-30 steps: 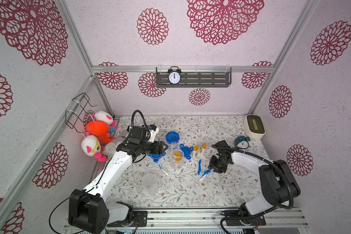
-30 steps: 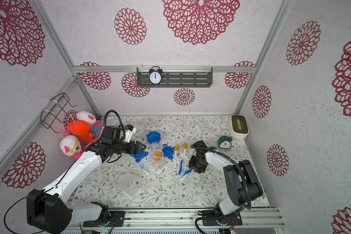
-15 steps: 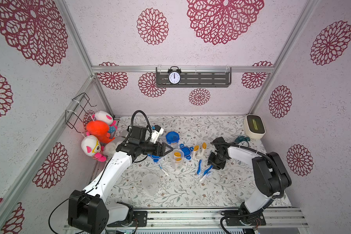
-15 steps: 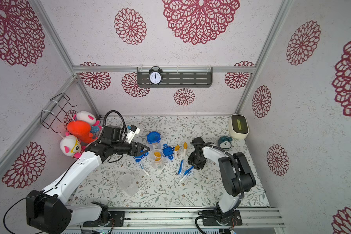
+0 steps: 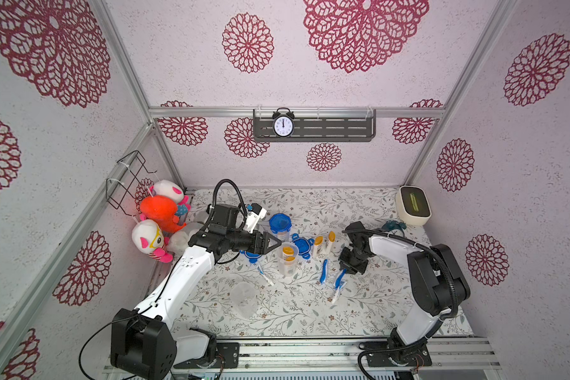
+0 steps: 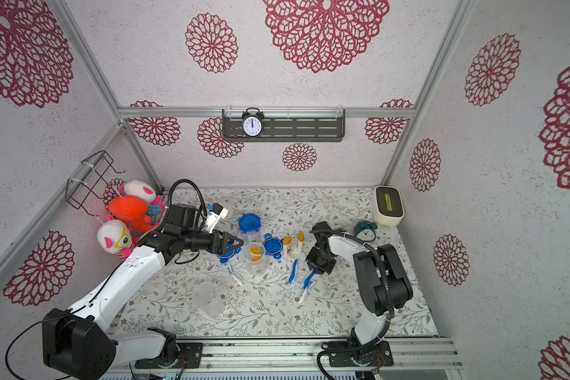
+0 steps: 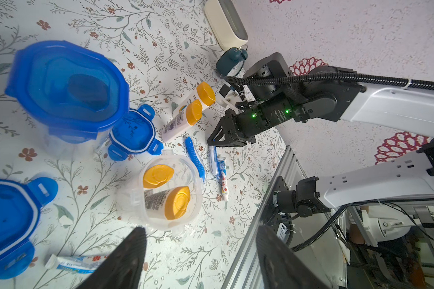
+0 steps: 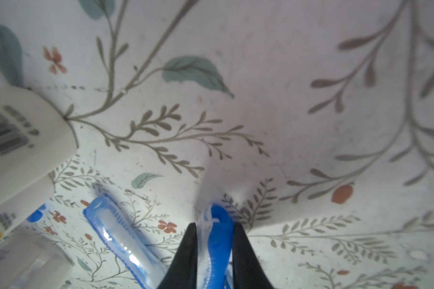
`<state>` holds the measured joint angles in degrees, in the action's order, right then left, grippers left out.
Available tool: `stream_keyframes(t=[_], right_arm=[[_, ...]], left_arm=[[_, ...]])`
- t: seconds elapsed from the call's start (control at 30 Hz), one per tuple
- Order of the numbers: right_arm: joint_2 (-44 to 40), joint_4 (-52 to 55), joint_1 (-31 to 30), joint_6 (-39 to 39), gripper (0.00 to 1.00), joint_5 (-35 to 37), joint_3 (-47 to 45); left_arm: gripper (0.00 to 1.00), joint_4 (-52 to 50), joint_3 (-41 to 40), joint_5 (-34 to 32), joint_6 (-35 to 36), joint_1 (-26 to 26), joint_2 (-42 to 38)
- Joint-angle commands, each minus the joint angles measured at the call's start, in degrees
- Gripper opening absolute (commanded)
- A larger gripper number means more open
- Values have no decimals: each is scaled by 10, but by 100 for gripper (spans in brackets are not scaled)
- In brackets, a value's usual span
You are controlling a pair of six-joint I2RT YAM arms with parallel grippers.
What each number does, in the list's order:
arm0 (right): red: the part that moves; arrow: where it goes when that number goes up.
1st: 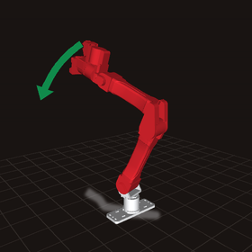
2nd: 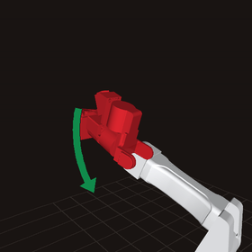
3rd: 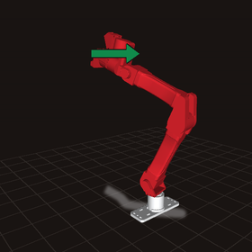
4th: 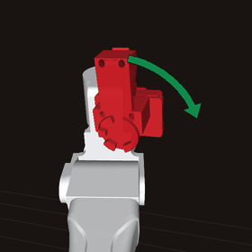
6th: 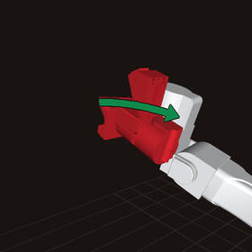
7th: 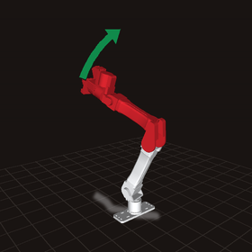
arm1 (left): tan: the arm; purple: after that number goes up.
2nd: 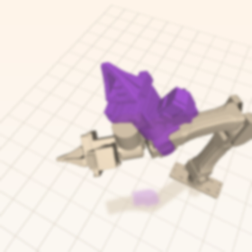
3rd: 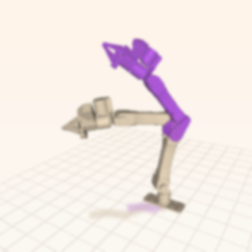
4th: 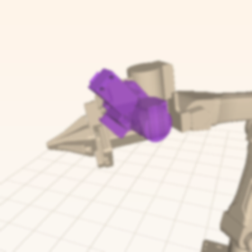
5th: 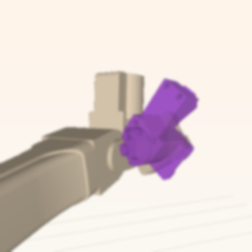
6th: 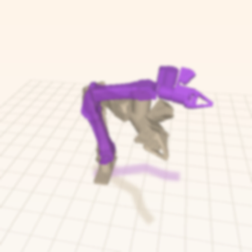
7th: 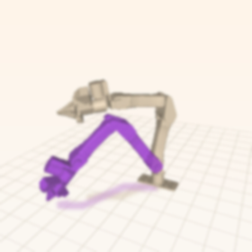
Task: Pack away toiletry kits
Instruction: Pick up the toiletry item from the center of the board.
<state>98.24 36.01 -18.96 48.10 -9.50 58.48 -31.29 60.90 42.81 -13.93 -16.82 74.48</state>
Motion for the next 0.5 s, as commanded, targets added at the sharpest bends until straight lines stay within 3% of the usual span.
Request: stream_keyframes(t=[0.0, 0.23, 0.47], right_arm=[[-55, 23, 26, -14, 20, 45, 3], [-182, -24, 37, -72, 14, 86, -7], [-321, -164, -21, -236, 12, 68, 5]], left_arm=[[73, -7, 7, -9, 16, 2, -3], [73, -7, 7, -47, 17, 5, -14], [73, -2, 8, -91, -3, 37, -17]])
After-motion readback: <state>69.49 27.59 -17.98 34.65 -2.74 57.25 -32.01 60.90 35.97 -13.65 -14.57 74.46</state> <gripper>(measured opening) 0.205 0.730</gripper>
